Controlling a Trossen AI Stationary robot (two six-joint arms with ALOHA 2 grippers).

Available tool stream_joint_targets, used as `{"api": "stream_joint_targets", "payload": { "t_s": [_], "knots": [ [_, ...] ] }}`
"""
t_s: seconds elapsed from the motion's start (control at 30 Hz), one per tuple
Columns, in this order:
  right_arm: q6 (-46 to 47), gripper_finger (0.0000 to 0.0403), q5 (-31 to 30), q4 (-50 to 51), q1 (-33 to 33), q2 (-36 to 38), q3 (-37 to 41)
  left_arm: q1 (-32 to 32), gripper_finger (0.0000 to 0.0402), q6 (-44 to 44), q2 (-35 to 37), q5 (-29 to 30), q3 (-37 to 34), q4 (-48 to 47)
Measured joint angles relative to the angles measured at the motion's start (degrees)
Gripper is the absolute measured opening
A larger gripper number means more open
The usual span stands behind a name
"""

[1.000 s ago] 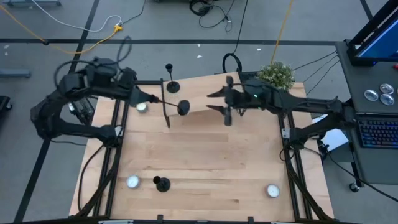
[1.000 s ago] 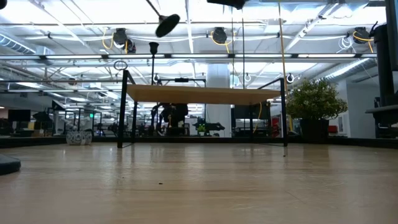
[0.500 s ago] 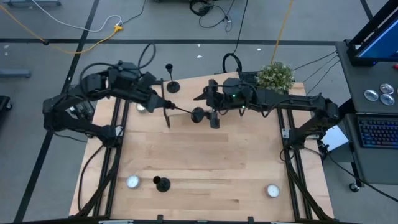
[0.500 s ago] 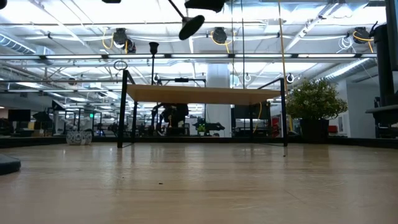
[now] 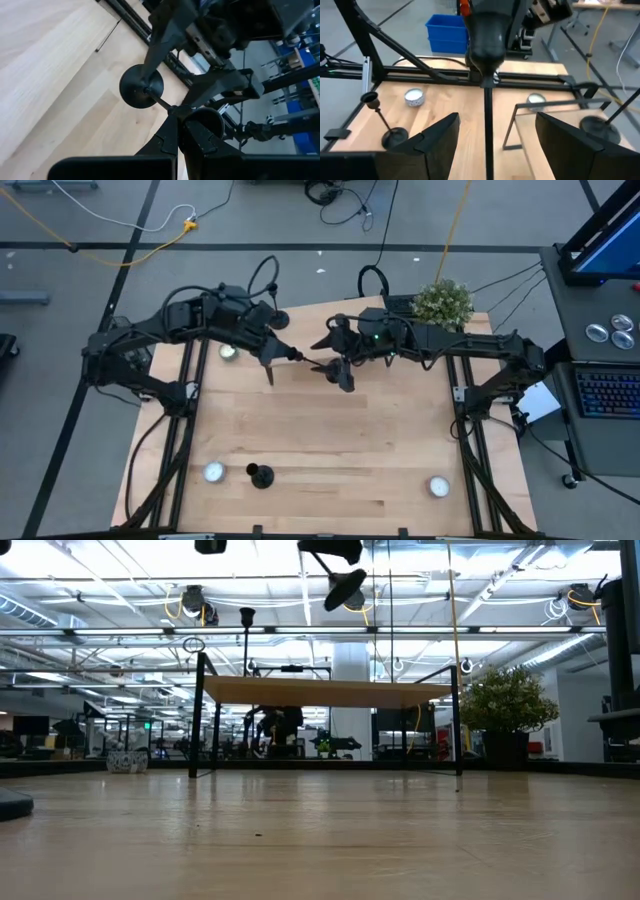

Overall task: Pick & Place candle stick holders
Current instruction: Put the top candle holder on the shelf

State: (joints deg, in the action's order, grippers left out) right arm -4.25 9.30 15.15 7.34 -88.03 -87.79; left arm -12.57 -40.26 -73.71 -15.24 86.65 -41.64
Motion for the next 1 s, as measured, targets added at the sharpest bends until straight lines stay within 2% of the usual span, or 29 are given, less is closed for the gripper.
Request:
{"api": "stream_joint_targets", "payload": {
  "t_s": [0.27,0.6,1.0],
  "knots": [
    [3.60,0.0213,-0.02,1.13,-0.42,0.00,0.00,1.18,0.0005,-0.42,-0.18,2.35,0.02,2.46],
    [5.17,0.0126,-0.17,1.01,-1.08,0.00,0.00,3.61,0.0005,-0.94,-0.82,4.78,0.02,2.44],
    [5.06,0.0013,0.09,0.99,-1.17,0.02,0.02,3.75,0.0005,-0.51,-1.78,4.75,-0.04,1.88]
  ]
}}
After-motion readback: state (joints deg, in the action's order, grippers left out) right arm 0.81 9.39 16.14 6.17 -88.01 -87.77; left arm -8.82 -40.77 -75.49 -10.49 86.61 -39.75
